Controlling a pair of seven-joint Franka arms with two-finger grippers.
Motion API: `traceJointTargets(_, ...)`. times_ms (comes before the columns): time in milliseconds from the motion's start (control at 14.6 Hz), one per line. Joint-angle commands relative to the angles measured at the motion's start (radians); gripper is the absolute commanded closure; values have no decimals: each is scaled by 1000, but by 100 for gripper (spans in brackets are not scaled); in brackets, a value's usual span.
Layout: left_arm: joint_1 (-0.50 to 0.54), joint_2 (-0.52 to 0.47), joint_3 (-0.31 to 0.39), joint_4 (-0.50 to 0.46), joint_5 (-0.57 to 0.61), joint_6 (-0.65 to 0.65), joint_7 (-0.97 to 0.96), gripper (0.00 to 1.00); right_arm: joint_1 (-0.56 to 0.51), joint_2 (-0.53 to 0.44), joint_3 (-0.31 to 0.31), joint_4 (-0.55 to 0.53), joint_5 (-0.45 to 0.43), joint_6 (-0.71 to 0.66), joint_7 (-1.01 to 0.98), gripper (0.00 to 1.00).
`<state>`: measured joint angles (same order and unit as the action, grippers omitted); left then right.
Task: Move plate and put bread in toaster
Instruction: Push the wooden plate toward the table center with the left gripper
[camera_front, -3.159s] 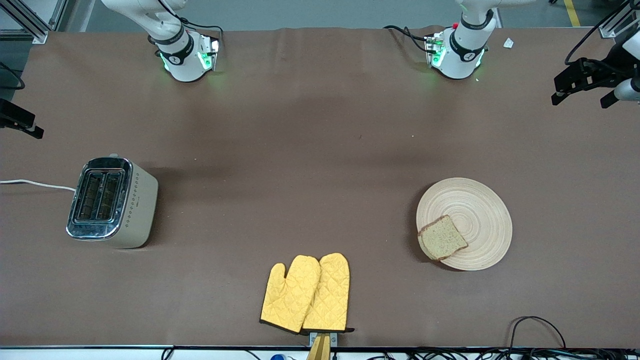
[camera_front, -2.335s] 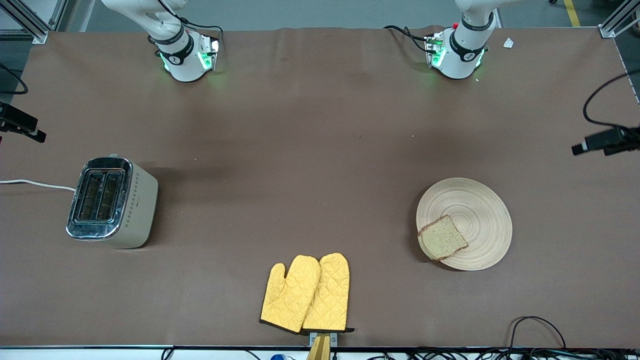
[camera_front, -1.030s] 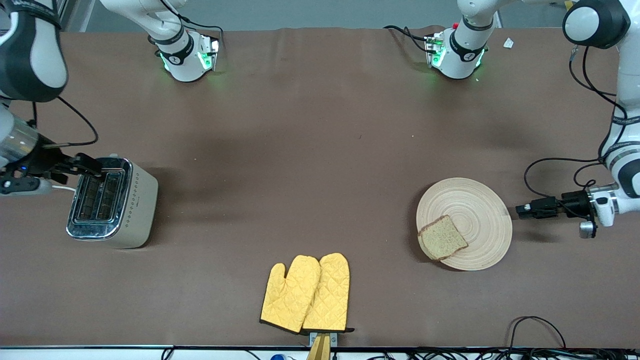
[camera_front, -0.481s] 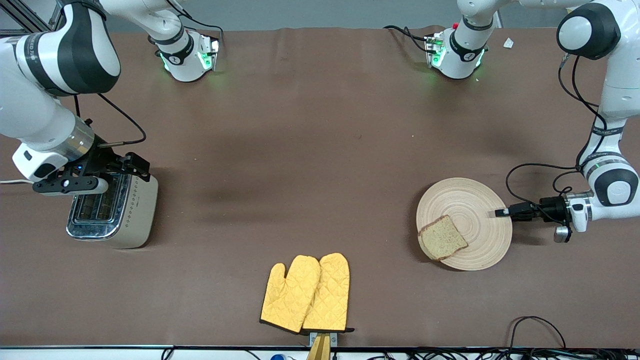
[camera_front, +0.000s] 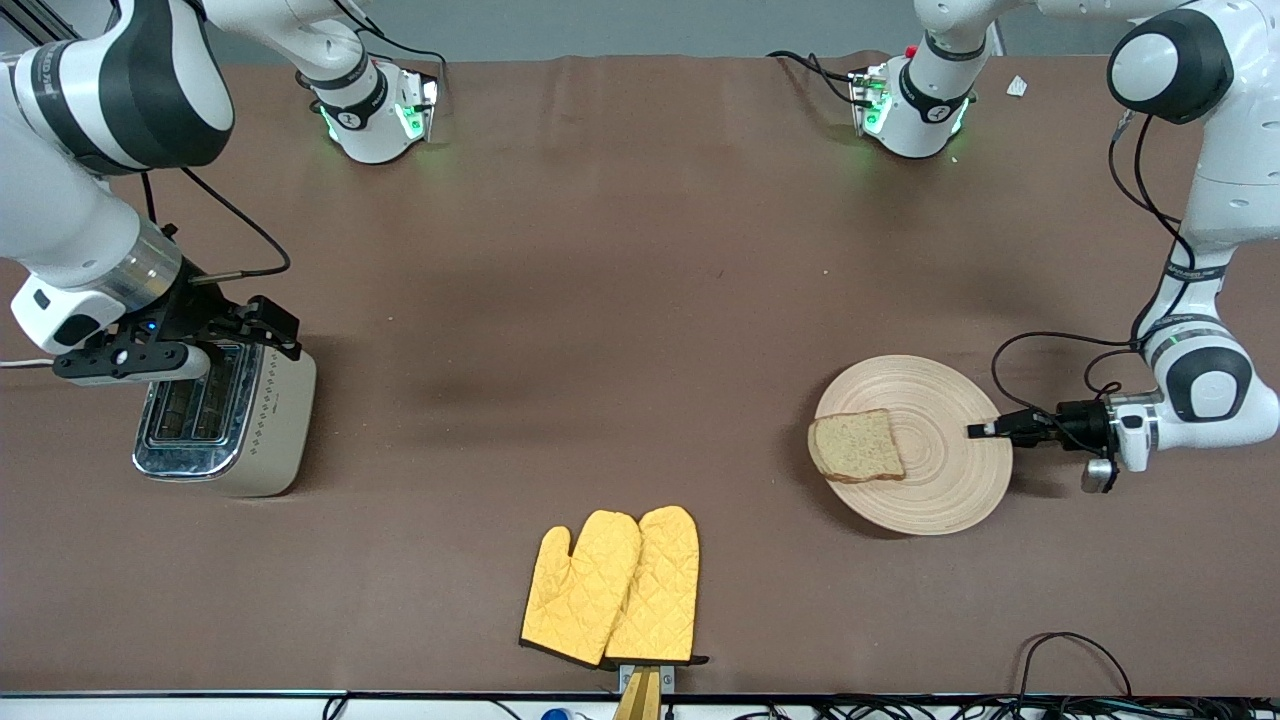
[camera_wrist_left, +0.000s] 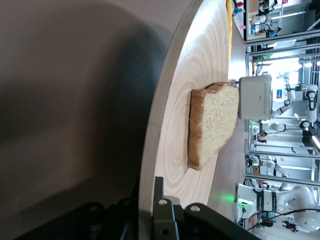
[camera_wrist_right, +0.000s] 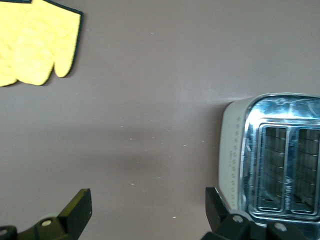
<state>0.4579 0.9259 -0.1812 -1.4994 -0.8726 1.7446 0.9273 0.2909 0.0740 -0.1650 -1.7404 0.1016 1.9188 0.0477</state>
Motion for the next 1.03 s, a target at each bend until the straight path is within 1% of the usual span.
traceJointTargets(0, -40, -5, -64, 11, -14, -13, -56, 99, 20, -11, -5, -4, 23, -4, 0, 0)
traceJointTargets(69, -50, -5, -95, 11, -19, -11, -96, 99, 19, -11, -5, -4, 23, -4, 0, 0)
traceJointTargets(206, -79, -5, -153, 8, -75, -1, -189, 99, 19, -11, -5, -7, 26, -7, 0, 0)
traceJointTargets(412, -232, -4, -159, 5, -107, 91, -235, 99, 14, -4, -5, -8, 26, -4, -2, 0)
traceJointTargets(549, -353, -1, -159, -1, -214, 179, -237, 99, 20, 35, -7, -14, 24, -6, -5, 0)
traceJointTargets(687, -463, -4, -159, -16, -307, 293, -242, 99, 22, 101, -4, -13, 27, 22, -2, 0)
traceJointTargets(961, -635, -4, -159, -42, -443, 501, -242, 99, 47, 187, -4, -16, 105, 89, -5, 0)
